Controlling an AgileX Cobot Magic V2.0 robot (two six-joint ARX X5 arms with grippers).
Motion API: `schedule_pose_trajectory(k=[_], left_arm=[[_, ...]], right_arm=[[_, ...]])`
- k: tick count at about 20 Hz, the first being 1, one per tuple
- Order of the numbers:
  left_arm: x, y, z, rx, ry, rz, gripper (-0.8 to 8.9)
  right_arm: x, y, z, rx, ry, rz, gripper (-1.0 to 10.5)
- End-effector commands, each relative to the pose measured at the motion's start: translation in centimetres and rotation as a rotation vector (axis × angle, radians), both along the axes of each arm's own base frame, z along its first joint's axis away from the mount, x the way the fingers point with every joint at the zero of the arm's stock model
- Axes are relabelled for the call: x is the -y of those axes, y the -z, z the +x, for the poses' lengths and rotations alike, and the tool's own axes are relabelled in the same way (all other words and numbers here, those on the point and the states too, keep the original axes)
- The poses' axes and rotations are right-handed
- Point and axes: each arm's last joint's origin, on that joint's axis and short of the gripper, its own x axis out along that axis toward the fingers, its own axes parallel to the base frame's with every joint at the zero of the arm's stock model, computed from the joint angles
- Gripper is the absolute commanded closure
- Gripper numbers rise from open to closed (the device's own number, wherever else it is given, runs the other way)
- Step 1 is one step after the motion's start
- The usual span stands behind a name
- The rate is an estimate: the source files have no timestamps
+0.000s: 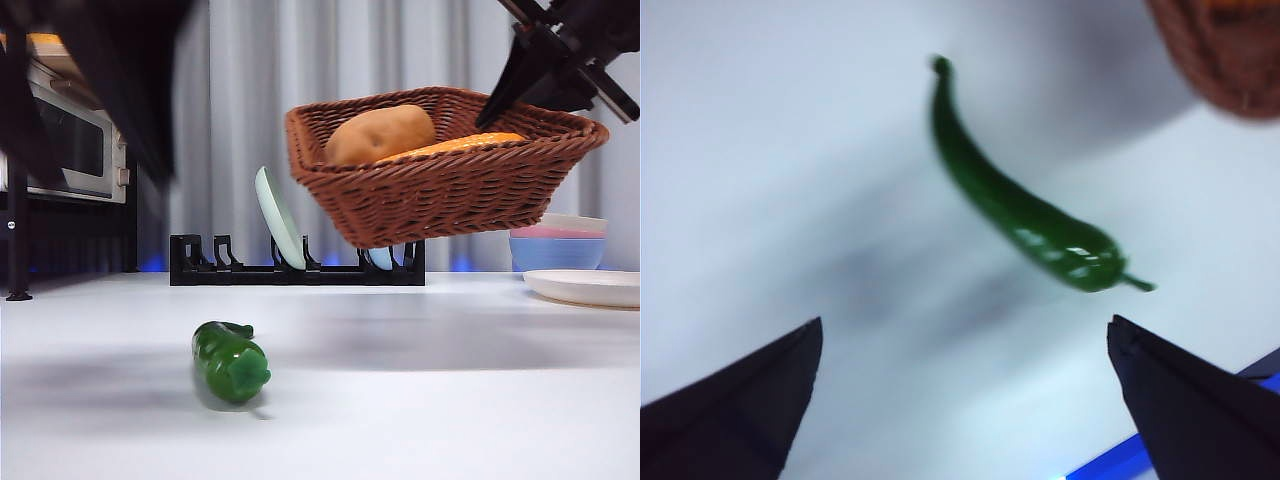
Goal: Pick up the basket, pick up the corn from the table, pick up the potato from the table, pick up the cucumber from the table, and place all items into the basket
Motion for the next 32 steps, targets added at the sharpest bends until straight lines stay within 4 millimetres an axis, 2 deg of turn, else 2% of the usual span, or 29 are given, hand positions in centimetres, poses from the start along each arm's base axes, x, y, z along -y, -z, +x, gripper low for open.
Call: schedule_pose_trajectory(k=[1, 10, 18, 19, 22, 27, 30, 32], left_arm=[[1.0, 2.5, 0.7, -0.027, -0.014, -0.056, 3.34], [3.8, 6.5, 3.6, -0.053, -0.024, -0.054, 3.46], [4.2, 9.8, 5.0, -0.156, -0.029, 0.000, 3.71], [4.2, 9.9, 5.1, -0.156, -0.018, 0.008, 4.53], [4.2, 9.8, 5.1, -0.142, 0.026, 0.025, 8.27], [3.9, 9.5, 4.9, -0.132, 0.101, 0.069, 8.22], [3.2, 8.0, 4.2, -0.109, 0.183, 0.091, 8.22], [2.6, 6.3, 3.4, -0.122, 0.285, 0.090, 8.22]], right_arm=[[0.7, -0.1, 0.2, 0.002, 0.025, 0.030, 9.6], [1.0, 0.0, 0.2, -0.012, 0.034, 0.028, 9.6], [1.0, 0.1, 0.1, -0.025, 0.035, 0.025, 9.6], [1.0, 0.1, 0.1, -0.026, 0.035, 0.025, 9.6], [1.0, 0.1, 0.1, -0.026, 0.035, 0.025, 9.6], [1.0, 0.1, 0.1, -0.025, 0.034, 0.025, 9.6], [1.0, 0.1, 0.1, -0.024, 0.034, 0.022, 9.6], [1.0, 0.1, 0.1, -0.023, 0.035, 0.022, 9.6]])
